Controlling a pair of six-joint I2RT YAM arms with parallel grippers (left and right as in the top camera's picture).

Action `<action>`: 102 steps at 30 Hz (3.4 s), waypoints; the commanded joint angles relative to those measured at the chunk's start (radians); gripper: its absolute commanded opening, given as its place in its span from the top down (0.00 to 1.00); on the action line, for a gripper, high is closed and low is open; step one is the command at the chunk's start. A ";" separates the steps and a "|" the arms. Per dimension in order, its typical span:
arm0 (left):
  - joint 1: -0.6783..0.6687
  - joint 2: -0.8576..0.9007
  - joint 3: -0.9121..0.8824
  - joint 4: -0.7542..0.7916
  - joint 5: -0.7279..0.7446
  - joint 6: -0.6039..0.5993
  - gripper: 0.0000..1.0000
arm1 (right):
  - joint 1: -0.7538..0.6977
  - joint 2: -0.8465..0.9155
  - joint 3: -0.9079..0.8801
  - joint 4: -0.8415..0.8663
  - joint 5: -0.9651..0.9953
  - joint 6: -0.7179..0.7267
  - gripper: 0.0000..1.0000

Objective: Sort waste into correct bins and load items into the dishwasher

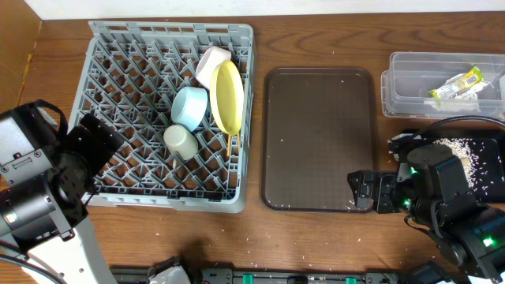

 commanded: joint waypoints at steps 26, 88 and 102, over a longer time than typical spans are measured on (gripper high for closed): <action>0.005 -0.001 0.006 0.000 -0.009 0.005 0.01 | -0.045 -0.449 -0.678 0.760 -0.016 -0.090 0.01; 0.004 -0.001 0.006 0.000 -0.009 0.005 0.01 | -0.463 -0.844 -0.961 0.940 0.067 -0.463 0.01; 0.005 -0.001 0.006 0.000 -0.009 0.005 0.01 | -0.467 -0.843 -0.961 0.942 0.071 -0.471 0.01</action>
